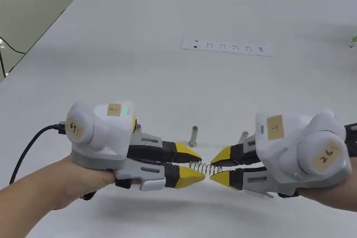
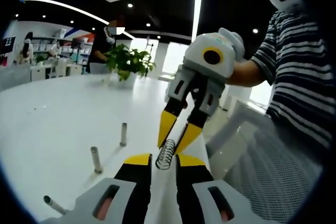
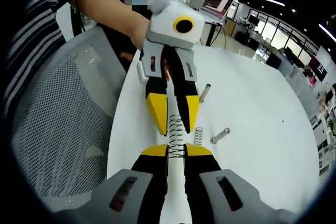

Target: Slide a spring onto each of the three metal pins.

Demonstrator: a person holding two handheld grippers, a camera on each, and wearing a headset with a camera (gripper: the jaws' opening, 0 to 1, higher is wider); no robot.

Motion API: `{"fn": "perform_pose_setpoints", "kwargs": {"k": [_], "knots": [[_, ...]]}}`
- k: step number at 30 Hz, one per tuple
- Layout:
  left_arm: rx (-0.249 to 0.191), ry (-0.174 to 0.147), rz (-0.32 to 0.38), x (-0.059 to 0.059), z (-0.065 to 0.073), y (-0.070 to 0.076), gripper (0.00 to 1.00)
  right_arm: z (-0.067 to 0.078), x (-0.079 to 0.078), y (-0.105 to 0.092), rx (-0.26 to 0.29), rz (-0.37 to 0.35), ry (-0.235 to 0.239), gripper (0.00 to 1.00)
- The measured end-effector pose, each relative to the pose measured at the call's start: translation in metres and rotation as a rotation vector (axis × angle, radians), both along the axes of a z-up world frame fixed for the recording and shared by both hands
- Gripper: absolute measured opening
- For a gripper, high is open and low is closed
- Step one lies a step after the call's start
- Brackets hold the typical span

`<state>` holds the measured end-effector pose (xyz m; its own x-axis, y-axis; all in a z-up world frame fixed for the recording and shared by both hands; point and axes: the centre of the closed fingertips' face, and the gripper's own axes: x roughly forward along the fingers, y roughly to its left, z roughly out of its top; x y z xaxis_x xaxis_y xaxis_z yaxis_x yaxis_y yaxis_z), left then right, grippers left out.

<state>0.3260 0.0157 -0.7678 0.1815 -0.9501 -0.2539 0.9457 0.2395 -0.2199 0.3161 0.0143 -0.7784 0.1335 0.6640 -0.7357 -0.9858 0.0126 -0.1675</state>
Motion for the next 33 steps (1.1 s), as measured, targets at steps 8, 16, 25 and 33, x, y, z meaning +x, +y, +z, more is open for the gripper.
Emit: {"fn": "perform_pose_setpoints", "kwargs": {"k": [8, 16, 25, 33], "knots": [[-0.007, -0.005, -0.006, -0.003, 0.001, -0.001, 0.05, 0.001, -0.002, 0.0, 0.0, 0.005, -0.006, 0.08], [-0.02, -0.004, -0.024, -0.007, 0.003, -0.003, 0.03, 0.0, -0.003, -0.002, -0.004, 0.005, -0.004, 0.08], [-0.024, -0.001, -0.029, -0.009, 0.004, -0.004, 0.02, 0.001, -0.004, -0.002, 0.015, -0.005, 0.013, 0.08], [-0.019, 0.007, -0.043, -0.012, 0.003, -0.006, 0.02, -0.001, -0.006, -0.003, 0.019, -0.001, 0.017, 0.08]]}}
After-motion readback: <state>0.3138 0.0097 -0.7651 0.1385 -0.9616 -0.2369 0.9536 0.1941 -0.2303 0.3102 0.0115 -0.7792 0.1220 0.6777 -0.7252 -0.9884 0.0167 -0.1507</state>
